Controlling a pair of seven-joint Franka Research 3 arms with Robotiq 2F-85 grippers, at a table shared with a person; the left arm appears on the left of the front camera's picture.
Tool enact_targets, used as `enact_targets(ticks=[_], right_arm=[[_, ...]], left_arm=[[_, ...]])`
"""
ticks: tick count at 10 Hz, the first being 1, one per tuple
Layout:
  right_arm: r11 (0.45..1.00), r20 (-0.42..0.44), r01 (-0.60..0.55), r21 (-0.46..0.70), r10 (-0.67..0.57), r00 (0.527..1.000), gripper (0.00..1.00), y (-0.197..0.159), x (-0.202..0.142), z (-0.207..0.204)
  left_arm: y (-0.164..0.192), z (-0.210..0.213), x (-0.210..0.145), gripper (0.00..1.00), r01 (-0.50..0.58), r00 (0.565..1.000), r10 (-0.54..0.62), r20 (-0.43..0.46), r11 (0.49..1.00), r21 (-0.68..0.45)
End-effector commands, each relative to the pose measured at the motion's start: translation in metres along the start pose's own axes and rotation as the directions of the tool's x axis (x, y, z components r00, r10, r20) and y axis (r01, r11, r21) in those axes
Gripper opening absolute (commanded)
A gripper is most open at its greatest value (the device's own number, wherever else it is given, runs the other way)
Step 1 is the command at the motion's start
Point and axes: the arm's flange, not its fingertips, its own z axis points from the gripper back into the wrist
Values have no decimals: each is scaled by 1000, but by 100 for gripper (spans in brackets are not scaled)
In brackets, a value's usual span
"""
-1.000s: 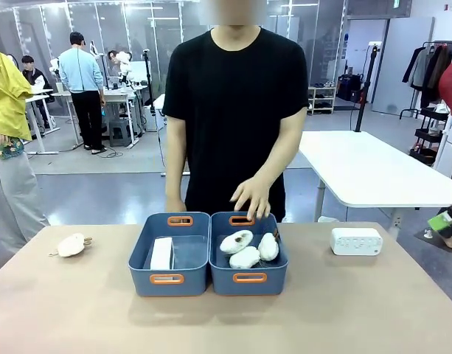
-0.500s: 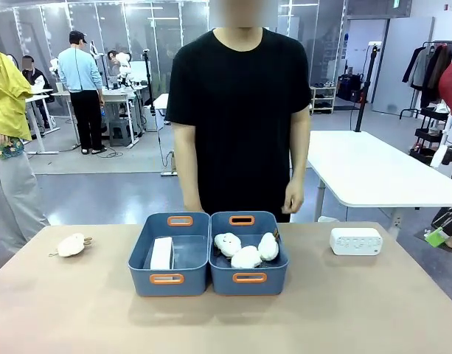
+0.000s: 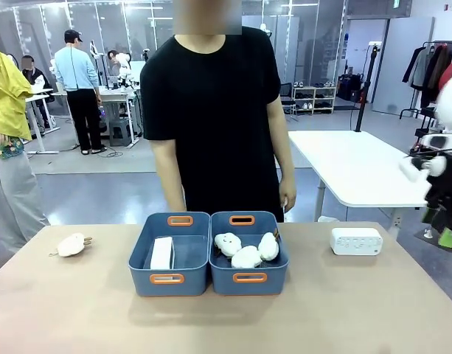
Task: Sort the digital clocks into the basket.
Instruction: Pick up the Digital clock from the table and place it into the empty Plastic storage basket.
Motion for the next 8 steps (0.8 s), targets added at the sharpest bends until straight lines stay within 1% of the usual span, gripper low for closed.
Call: enact_targets(ticks=[1, 2, 3, 4, 5, 6, 7, 8], right_arm=[[972, -31, -233, -38, 232, 972, 100, -54, 7, 2], [968, -13, -247, -48, 246, 969, 100, -73, 22, -5], [967, -28, -251, -46, 250, 968, 100, -93, 34, -16], [975, -56, -201, -93, 197, 979, 100, -111, 38, -23], [973, -28, -205, -102, 204, 979, 100, -116, 46, -38], [972, 17, -212, -97, 215, 976, 100, -127, 51, -53], [974, 34, -199, -108, 203, 979, 100, -137, 56, -69], [977, 27, -186, -109, 190, 981, 100, -149, 57, -84]], left_arm=[[-3, 0, 2, 100, 6, 1000, -6, 7, 1000, 15], [-3, 0, 2, 100, 6, 1000, -6, 7, 1000, 15], [-3, 0, 2, 100, 6, 1000, -6, 7, 1000, 15], [-3, 0, 2, 100, 6, 1000, -6, 7, 1000, 15], [-3, 0, 2, 100, 6, 1000, -6, 7, 1000, 15], [-3, 0, 2, 100, 6, 1000, -6, 7, 1000, 15], [-3, 0, 2, 100, 6, 1000, -6, 7, 1000, 15], [-3, 0, 2, 100, 6, 1000, -6, 7, 1000, 15]])
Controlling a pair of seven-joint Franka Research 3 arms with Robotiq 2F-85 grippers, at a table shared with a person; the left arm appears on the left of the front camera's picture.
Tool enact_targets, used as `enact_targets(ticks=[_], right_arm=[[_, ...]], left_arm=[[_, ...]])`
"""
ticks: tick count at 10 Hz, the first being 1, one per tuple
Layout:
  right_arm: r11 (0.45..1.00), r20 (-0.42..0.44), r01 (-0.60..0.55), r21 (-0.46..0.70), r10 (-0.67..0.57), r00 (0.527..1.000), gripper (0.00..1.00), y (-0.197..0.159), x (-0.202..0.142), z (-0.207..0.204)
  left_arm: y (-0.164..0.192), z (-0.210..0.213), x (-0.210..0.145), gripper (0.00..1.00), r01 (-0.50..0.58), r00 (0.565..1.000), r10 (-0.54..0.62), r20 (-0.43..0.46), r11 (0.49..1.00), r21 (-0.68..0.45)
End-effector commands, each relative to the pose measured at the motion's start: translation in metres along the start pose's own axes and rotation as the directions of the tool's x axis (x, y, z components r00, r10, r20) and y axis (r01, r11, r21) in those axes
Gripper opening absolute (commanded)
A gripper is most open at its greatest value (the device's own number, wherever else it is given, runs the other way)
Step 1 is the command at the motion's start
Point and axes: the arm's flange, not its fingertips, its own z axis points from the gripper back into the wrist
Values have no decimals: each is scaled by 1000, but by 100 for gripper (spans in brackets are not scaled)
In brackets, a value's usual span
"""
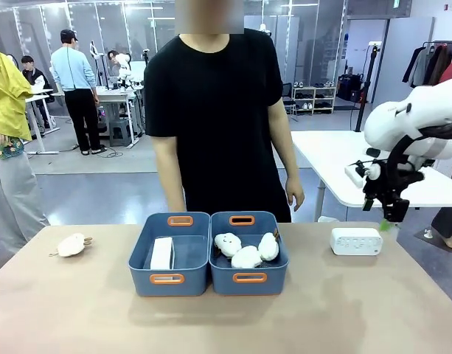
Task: Sort the digital clocks into the basket.
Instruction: Pick up the Digital clock from the table and place it into the empty Plastic storage basket.
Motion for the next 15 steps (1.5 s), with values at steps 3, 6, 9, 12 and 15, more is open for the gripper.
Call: enact_targets(ticks=[3, 6, 9, 12, 15], right_arm=[[995, 1, 89, -39, -89, 996, 100, -32, -8, -36], [990, -20, 139, -31, -140, 990, 100, -45, -14, -68], [986, -43, 160, 41, -158, 986, 100, -46, -13, -97], [981, -88, 156, 114, -146, 985, 40, -48, -8, -111], [982, -94, 165, 95, -156, 983, 0, -46, -5, -99]], left_arm=[[-3, 0, 2, 100, 6, 1000, -6, 6, 1000, 15], [-3, 0, 2, 100, 6, 1000, -6, 6, 1000, 15], [-3, 0, 2, 100, 6, 1000, -6, 6, 1000, 15], [-3, 0, 2, 100, 6, 1000, -6, 6, 1000, 15], [-3, 0, 2, 100, 6, 1000, -6, 6, 1000, 15]])
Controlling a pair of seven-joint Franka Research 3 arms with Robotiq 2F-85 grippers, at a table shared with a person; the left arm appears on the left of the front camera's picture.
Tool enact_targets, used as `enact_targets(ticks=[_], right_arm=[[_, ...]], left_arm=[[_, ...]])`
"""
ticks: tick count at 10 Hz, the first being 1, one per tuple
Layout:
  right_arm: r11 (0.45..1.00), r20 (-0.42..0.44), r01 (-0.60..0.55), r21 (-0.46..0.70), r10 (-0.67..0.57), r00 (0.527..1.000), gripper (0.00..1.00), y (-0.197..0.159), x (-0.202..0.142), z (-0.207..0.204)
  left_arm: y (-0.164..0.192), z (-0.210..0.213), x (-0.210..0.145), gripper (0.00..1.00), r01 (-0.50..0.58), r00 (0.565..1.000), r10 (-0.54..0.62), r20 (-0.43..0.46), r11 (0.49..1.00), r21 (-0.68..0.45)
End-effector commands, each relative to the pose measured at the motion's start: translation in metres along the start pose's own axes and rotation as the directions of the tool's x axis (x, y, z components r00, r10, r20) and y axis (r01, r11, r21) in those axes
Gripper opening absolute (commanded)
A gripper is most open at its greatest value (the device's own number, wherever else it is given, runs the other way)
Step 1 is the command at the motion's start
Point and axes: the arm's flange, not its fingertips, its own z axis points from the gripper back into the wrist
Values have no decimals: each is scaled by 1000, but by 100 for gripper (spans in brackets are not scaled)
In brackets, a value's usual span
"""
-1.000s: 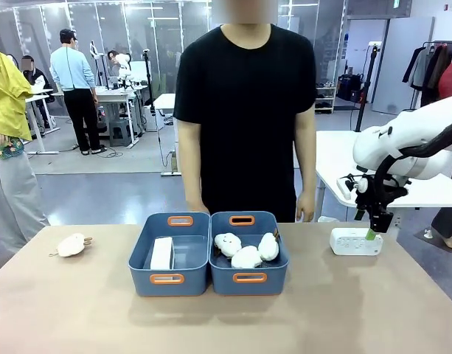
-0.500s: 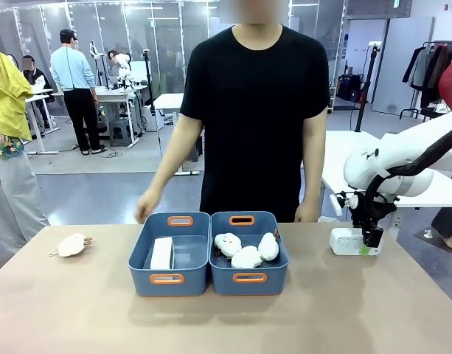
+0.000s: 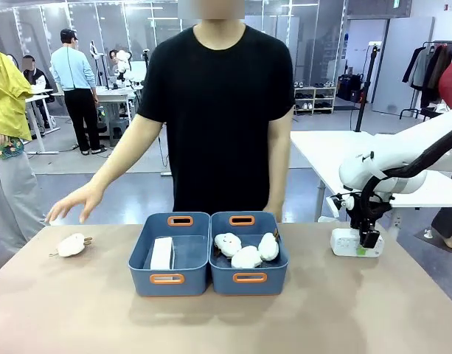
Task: Sort the digital clocks into the basket.
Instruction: Pick up the Digital clock from the table and place it into the empty Plastic storage basket.
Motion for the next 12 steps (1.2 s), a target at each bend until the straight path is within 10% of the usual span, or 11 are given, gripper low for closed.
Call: enact_targets(ticks=[1, 4, 7, 10, 12], right_arm=[[999, 20, 41, 6, -41, 999, 0, -2, 1, 12], [993, 393, 26, 115, -70, 917, 0, 29, 4, 78], [968, 693, -239, 70, 125, 710, 0, 80, 50, 145], [955, 659, -290, 59, 181, 730, 0, 78, 131, 133], [973, 786, -205, -106, 208, 582, 0, 124, 3, 202]], left_arm=[[-3, 0, 2, 100, 6, 1000, -6, 6, 1000, 15], [-3, 0, 2, 100, 6, 1000, -6, 6, 1000, 15], [-3, 0, 2, 100, 6, 1000, -6, 6, 1000, 15], [-3, 0, 2, 100, 6, 1000, -6, 6, 1000, 15], [-3, 0, 2, 100, 6, 1000, -6, 6, 1000, 15]])
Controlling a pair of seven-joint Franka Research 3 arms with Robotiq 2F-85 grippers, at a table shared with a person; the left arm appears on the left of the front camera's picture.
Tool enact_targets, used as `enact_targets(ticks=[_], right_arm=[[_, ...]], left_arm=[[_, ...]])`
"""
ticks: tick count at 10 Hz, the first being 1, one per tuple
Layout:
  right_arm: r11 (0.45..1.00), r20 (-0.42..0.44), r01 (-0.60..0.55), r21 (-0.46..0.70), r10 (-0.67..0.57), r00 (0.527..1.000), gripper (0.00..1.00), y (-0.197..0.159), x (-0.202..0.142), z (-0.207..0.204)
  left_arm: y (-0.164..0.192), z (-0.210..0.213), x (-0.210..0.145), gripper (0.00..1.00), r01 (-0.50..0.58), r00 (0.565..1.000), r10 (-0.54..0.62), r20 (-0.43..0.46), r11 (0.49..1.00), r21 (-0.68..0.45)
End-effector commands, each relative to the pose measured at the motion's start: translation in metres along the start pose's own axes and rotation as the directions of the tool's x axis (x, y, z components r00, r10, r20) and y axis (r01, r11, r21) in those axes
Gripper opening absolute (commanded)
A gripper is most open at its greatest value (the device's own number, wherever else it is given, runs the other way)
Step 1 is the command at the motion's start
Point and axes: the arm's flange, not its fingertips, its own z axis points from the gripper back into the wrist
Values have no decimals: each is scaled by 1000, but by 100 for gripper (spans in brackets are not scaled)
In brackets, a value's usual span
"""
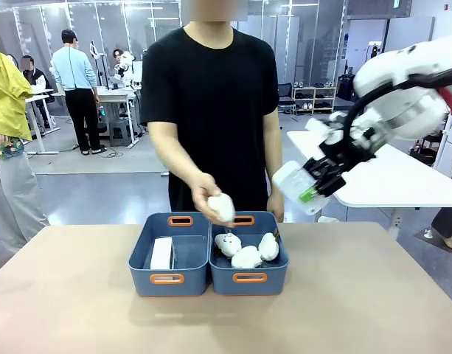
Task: Sort the digital clocks into the basket.
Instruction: Pick up the Digital clock from the table and place it into the empty Plastic storage basket.
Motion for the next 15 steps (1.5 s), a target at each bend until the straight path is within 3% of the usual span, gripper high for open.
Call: enact_targets(ticks=[1, 2, 3, 6, 8, 9, 11, 12, 13, 14, 15], right_arm=[[968, 151, -11, -251, 50, 987, 0, 124, -67, 146], [922, 237, 5, -387, 94, 967, 0, 199, -99, 189], [908, 298, 36, -418, 100, 949, 0, 235, -124, 199], [896, 358, 57, -441, 117, 926, 0, 265, -161, 205], [916, 334, 43, -399, 102, 937, 0, 244, -152, 200], [940, 302, -21, -342, 131, 944, 0, 220, -134, 192], [978, 217, -103, -183, 142, 966, 0, 153, -69, 143], [971, 162, -147, -188, 178, 971, 0, 149, -47, 135], [958, 199, -184, -220, 229, 953, 0, 167, -43, 149], [971, 189, -163, -177, 196, 962, 0, 171, -41, 141], [981, 157, -164, -105, 179, 971, 0, 152, -27, 119]], left_arm=[[-3, -1, 2, 100, 6, 1000, -6, 4, 1000, 14], [-3, -1, 2, 100, 6, 1000, -6, 4, 1000, 14], [-3, -1, 2, 100, 6, 1000, -6, 4, 1000, 14], [-3, -1, 2, 100, 6, 1000, -6, 4, 1000, 14], [-3, -1, 2, 100, 6, 1000, -6, 4, 1000, 14], [-3, -1, 2, 100, 6, 1000, -6, 4, 1000, 14], [-3, -1, 2, 100, 6, 1000, -6, 4, 1000, 14], [-3, -1, 2, 100, 6, 1000, -6, 4, 1000, 14], [-3, -1, 2, 100, 6, 1000, -6, 4, 1000, 14], [-3, -1, 2, 100, 6, 1000, -6, 4, 1000, 14], [-3, -1, 2, 100, 6, 1000, -6, 4, 1000, 14]])
